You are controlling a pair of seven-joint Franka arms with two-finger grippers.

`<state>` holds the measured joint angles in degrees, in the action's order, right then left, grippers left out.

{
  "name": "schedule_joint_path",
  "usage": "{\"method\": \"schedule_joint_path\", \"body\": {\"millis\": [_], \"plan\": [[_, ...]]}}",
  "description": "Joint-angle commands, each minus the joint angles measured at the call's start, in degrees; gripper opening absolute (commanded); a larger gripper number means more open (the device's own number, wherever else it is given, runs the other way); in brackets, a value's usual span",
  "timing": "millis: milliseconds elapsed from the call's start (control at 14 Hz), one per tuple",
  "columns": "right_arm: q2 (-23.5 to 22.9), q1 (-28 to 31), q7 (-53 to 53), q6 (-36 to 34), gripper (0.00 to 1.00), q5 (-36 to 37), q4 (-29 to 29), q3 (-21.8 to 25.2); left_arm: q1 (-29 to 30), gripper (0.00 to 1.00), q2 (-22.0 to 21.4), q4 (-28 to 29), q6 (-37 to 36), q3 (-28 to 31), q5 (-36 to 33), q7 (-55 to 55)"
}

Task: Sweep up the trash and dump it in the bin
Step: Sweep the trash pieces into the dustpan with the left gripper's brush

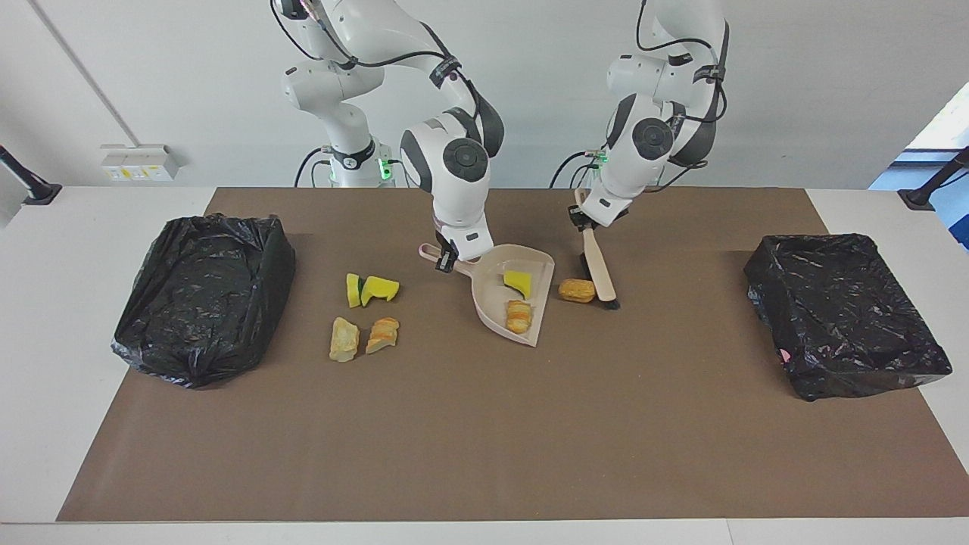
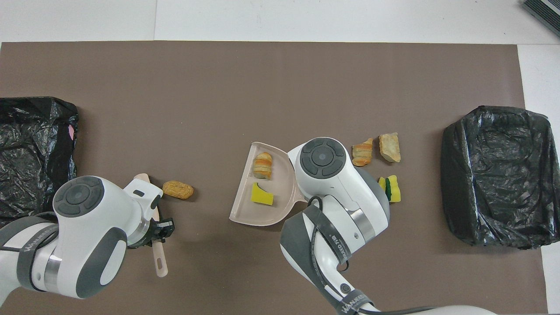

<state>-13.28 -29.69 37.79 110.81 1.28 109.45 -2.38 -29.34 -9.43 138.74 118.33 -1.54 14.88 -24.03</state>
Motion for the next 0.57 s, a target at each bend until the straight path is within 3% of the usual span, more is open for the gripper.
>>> {"method": "schedule_joint_path", "body": {"millis": [0,215,501], "plan": [[1.3,0.0,0.4,-0.6,0.00,0.5,1.4,-0.1,-3.9,0.00,2.5,-3.5,0.8,0.4,1.4,1.4],[1.3,0.0,0.4,-0.6,0.00,0.5,1.4,-0.1,-9.7,0.00,2.5,-4.2,1.9,0.5,1.4,-3.8],[1.3,0.0,0.4,-0.6,0.00,0.5,1.4,-0.1,-9.4,0.00,1.5,-4.8,-3.3,0.9,0.6,-4.6]]}}
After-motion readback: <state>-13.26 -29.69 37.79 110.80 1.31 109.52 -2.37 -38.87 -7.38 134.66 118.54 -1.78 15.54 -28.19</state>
